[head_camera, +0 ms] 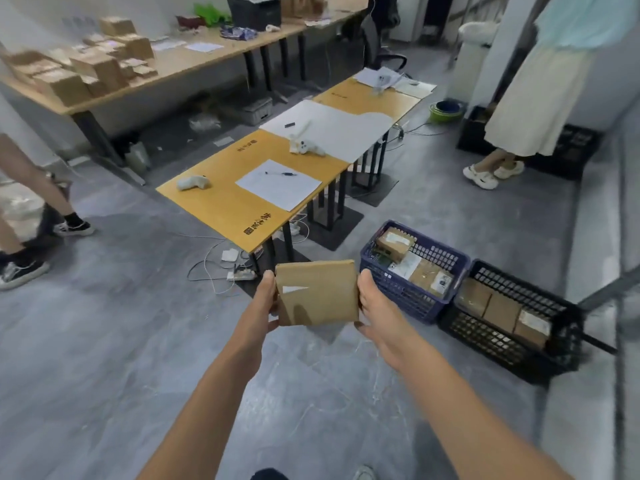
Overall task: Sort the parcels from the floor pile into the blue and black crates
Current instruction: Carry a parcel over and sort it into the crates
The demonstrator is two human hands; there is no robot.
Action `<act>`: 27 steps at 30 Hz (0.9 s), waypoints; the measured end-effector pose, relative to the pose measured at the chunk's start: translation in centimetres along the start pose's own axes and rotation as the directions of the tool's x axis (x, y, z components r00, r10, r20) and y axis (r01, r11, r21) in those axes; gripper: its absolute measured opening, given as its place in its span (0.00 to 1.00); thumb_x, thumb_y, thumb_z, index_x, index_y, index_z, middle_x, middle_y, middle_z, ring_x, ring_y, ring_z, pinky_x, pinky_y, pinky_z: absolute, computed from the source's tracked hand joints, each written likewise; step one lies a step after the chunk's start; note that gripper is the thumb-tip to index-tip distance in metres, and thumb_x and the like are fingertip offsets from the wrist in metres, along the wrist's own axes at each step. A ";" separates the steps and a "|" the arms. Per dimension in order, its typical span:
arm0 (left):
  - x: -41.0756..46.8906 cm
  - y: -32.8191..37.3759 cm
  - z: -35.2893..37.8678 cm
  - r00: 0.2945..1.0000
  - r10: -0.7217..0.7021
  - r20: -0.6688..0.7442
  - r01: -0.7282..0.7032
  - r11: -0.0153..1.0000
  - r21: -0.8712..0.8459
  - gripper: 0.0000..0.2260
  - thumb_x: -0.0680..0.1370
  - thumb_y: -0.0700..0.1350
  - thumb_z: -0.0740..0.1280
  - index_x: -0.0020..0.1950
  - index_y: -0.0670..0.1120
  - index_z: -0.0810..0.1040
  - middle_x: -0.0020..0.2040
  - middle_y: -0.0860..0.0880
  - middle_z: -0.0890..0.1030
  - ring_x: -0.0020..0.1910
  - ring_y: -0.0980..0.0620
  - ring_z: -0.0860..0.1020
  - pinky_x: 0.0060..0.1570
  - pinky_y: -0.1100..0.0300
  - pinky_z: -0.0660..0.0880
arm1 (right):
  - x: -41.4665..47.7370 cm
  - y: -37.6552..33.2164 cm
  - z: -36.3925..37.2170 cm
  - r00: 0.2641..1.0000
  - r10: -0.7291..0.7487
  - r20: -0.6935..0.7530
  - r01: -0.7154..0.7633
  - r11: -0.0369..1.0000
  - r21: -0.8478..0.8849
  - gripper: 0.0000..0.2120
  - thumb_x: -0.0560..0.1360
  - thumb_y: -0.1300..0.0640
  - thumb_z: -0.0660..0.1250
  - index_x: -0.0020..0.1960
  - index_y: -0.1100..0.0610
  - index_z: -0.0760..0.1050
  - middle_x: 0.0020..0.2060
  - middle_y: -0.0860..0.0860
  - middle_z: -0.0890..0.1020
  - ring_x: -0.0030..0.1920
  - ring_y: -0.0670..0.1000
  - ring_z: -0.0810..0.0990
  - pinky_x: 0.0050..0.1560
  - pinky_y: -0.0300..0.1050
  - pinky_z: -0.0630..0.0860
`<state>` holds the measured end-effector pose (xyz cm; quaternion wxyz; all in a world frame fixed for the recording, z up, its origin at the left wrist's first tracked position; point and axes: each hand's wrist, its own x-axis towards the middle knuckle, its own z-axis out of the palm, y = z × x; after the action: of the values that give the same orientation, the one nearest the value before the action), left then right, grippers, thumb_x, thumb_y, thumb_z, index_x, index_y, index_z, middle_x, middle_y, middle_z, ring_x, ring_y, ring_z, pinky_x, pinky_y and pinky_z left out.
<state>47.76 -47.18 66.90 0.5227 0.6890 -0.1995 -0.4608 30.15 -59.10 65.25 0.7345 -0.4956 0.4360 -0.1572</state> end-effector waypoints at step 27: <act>36.1 5.0 16.2 0.884 -0.347 0.314 0.303 0.936 0.181 0.23 0.79 0.72 0.50 0.62 0.65 0.77 0.64 0.60 0.78 0.66 0.55 0.74 0.71 0.47 0.66 | 24.0 -5.3 -18.0 0.903 0.233 -0.361 -0.113 0.940 0.323 0.27 0.81 0.31 0.51 0.73 0.41 0.70 0.77 0.42 0.71 0.78 0.45 0.65 0.82 0.61 0.56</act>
<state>53.01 -85.07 55.60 0.3507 0.6540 -0.1971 -0.6407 30.61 -88.08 55.86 0.7082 -0.2977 0.5893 -0.2503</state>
